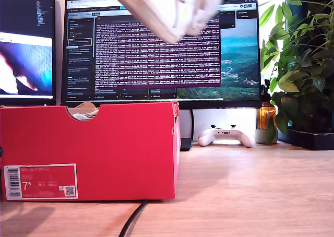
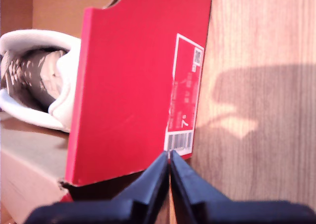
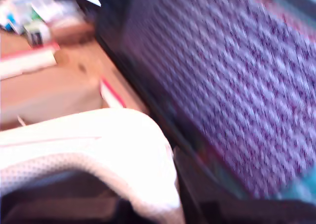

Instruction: Pack the white shoes by picking the first shoe and placing it inside the red shoebox, left side, then picking and rotating the second shoe and placing it in the shoebox

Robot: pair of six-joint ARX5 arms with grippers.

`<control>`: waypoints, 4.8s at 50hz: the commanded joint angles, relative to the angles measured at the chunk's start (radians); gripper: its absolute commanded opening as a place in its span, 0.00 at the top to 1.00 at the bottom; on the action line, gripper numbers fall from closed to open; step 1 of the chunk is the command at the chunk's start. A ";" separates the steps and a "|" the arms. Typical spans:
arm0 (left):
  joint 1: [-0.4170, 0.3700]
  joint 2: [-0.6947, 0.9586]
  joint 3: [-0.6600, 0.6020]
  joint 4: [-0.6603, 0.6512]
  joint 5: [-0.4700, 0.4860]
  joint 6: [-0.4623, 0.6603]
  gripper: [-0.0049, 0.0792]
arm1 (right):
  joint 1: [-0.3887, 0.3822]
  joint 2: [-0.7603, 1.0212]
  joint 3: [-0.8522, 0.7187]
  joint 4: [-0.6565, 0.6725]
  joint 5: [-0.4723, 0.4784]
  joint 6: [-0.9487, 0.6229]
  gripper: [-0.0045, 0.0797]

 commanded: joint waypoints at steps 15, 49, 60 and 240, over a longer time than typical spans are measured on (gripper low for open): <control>-0.004 0.004 0.000 0.003 0.002 -0.003 0.97 | 0.113 0.126 0.047 0.138 0.169 -0.154 0.96; -0.004 0.004 0.000 0.003 0.002 -0.003 0.97 | 0.192 0.283 0.048 0.111 0.315 -0.269 0.96; -0.004 0.004 0.000 0.003 0.002 -0.003 0.97 | 0.193 0.313 0.048 0.064 0.324 -0.268 0.96; -0.007 -0.400 0.140 -0.241 0.051 -0.410 0.96 | -0.024 0.318 0.142 -0.506 0.281 0.290 0.96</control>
